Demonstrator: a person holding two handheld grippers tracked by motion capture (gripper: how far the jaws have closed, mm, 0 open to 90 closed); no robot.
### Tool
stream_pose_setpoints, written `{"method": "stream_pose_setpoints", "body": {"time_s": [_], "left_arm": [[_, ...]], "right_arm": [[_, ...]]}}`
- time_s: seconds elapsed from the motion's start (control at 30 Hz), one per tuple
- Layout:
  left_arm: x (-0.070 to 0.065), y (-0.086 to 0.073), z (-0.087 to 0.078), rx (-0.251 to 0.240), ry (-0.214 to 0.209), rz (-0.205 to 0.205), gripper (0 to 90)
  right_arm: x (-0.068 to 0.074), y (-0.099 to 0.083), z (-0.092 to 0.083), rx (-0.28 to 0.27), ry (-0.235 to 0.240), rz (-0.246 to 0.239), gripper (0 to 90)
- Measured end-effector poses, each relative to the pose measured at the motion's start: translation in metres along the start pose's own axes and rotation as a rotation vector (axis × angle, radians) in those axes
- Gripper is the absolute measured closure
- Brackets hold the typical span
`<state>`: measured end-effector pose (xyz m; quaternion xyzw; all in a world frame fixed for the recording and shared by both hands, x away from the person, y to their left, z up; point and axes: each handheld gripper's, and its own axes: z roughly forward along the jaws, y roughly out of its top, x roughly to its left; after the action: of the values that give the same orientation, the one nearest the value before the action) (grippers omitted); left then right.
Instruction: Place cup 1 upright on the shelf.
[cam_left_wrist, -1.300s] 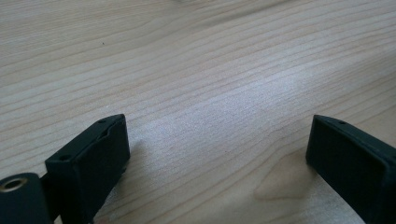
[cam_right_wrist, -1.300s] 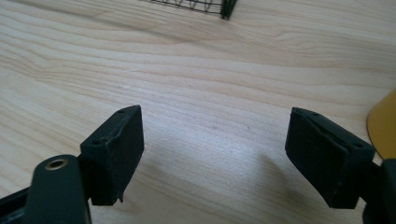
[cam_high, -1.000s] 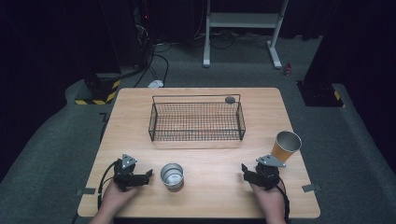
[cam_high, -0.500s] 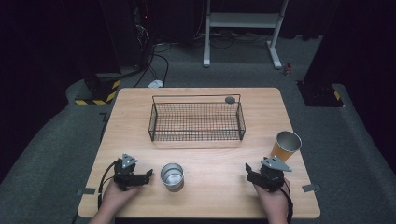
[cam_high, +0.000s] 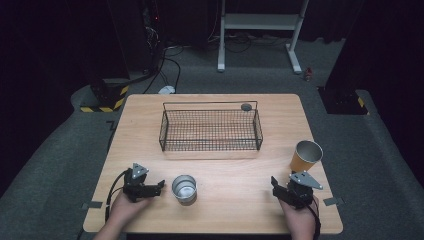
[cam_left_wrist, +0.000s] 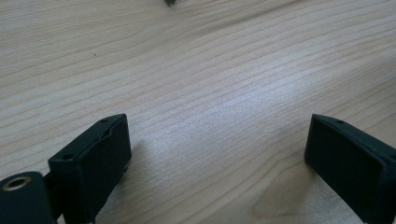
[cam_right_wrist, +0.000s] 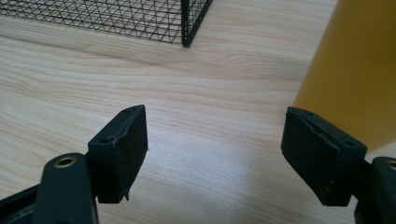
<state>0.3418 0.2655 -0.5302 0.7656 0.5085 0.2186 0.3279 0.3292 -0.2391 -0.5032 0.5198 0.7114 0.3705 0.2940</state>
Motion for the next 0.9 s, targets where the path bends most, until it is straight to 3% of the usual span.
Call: {"method": "stream_pose_setpoints", "body": {"time_s": [0.2, 0.9], "left_arm": [[0.0, 0.001, 0.001, 0.002, -0.004, 0.004, 7.6], [0.0, 0.002, 0.001, -0.002, 0.005, 0.003, 8.7]], "right_arm": [[-0.007, -0.002, -0.005, -0.009, -0.009, -0.004, 23.4], [-0.042, -0.006, -0.017, -0.031, -0.089, 0.05, 23.8]]}}
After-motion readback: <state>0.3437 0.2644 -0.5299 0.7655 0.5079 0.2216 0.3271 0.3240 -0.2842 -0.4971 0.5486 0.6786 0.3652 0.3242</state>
